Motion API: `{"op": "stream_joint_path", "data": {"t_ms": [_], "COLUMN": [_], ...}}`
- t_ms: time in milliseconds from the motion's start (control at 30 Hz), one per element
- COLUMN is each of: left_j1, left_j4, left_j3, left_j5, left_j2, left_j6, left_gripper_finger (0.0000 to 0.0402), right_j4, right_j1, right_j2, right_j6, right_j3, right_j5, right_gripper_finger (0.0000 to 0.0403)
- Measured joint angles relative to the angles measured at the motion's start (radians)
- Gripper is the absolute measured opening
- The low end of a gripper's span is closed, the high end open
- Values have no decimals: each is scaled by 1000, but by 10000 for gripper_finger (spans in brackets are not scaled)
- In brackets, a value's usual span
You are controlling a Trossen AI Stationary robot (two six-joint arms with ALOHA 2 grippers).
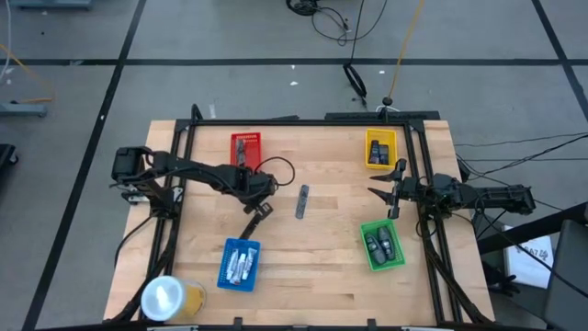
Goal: Pick & Place Travel size toiletries
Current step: Put the top left black comb into the orange basket
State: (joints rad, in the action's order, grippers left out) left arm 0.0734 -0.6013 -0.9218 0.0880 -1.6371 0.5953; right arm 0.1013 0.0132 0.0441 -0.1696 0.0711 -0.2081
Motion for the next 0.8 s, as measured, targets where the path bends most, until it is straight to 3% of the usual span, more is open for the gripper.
{"op": "stream_joint_path", "data": {"t_ms": [167, 333, 567, 700, 800], "left_j1": [10, 25, 33, 33, 33], "left_j4": [-58, -117, -214, -183, -153], "left_j3": [0, -2, -2, -2, -3], "left_j5": [-58, -57, -40, -9, -11], "left_j2": [0, 1, 2, 2, 2], "left_j6": [1, 11, 47, 82, 87], "left_gripper_finger": [14, 81, 170, 185, 186], "right_j4": [58, 122, 183, 187, 193], "right_j1": [0, 2, 2, 2, 2], "right_j2": [0, 0, 0, 0, 1], "right_j6": [82, 446, 533, 602, 601], "right_j3": [0, 0, 0, 0, 0], "right_j5": [5, 52, 54, 44, -40], "right_gripper_finger": [151, 151, 151, 151, 151]}}
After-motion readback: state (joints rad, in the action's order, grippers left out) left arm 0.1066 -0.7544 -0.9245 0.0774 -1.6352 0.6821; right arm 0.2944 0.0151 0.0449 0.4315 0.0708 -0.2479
